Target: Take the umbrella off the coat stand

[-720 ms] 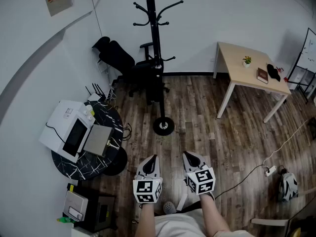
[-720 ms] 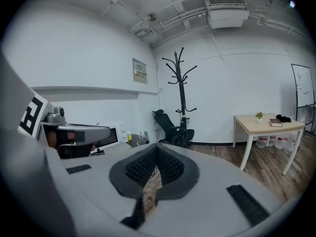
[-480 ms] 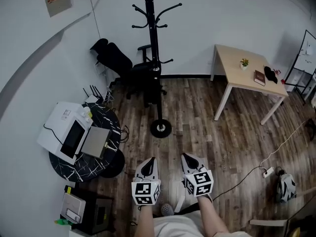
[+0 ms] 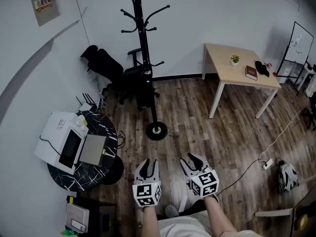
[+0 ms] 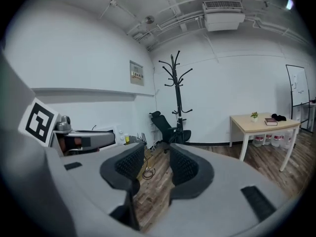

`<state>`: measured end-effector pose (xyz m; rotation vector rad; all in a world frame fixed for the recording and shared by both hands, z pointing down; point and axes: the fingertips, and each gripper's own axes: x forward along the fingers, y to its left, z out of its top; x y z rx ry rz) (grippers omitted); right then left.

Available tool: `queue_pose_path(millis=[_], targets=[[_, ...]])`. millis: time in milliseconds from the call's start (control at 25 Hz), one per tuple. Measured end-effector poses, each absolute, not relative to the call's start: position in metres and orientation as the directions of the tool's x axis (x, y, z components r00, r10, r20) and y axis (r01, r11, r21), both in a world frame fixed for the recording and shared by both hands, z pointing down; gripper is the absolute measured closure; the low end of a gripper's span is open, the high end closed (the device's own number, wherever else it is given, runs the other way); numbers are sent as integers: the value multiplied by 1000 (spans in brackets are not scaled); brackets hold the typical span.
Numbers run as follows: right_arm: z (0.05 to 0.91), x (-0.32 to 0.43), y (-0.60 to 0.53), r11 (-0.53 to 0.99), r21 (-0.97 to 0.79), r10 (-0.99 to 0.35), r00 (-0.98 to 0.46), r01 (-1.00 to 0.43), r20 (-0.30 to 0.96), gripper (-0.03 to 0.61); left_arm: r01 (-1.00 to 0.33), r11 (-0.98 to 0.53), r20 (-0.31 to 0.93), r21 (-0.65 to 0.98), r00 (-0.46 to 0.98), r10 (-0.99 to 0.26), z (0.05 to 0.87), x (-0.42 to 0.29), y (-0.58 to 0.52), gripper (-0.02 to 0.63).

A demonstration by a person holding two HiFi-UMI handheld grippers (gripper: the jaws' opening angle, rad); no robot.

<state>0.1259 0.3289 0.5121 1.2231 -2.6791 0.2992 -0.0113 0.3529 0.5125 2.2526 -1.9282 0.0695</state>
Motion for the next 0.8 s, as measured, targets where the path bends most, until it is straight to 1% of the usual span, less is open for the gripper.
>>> queue_pose_path(millis=[80, 240, 640, 800], targets=[[513, 129, 331, 642, -123, -719, -650, -757, 247, 410, -984, -143, 156, 102, 158, -975, 513, -15, 355, 463], [515, 136, 329, 623, -137, -732, -636, -770, 245, 416, -986, -134, 161, 95, 148, -976, 511, -24, 357, 449], [527, 124, 296, 629, -120, -723, -635, -768, 273, 413, -992, -81, 176, 92, 97, -980, 510, -66, 346, 447], [533, 113, 272, 643, -134, -706, -651, -754, 278, 395, -994, -58, 180, 93, 74, -981, 513, -81, 326, 446]])
